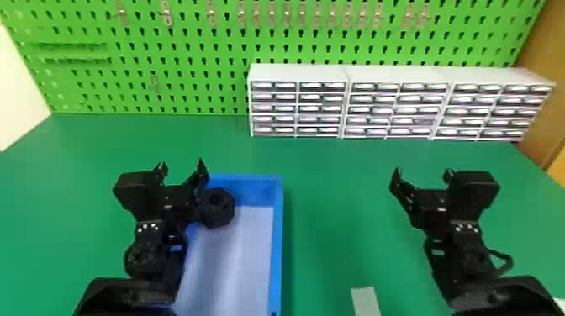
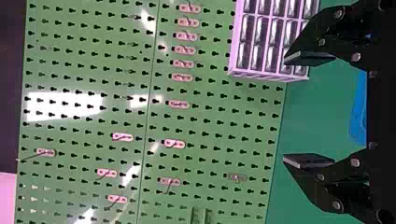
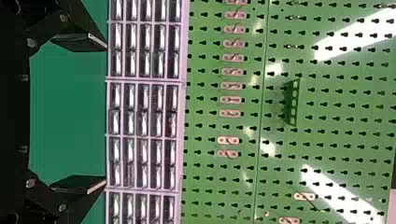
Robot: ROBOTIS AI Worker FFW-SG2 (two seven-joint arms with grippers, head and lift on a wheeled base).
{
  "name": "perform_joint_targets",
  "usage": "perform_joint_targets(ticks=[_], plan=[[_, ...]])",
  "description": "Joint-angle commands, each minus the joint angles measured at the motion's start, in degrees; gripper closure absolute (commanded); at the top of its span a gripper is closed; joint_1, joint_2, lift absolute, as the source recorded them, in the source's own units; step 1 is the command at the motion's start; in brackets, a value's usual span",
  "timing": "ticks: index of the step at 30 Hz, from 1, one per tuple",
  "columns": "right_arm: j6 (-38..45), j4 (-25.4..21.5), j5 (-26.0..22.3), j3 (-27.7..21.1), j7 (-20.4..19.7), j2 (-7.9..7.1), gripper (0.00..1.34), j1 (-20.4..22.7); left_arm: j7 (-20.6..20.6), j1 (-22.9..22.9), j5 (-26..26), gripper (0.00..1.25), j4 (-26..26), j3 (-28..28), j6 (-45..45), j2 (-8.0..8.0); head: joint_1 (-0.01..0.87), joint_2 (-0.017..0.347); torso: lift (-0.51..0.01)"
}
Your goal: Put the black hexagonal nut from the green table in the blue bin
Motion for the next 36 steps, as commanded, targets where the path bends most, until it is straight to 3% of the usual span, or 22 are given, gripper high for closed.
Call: perform_joint_targets(ticks=[1,36], plan=[[0.00,-0.01,-0.09,0.00,0.00,0.00,0.28,0.05,0.00,-0.04,0.00,0.51,0.07,-0.06,0.00,0.00,0.657,0.057,-0.095],[0.00,-0.01,-0.45,0.00,0.00,0.00,0.28,0.31,0.00,0.05,0.35,0.50,0.16,-0.06,0.00,0.00,0.657,0.057,-0.095]])
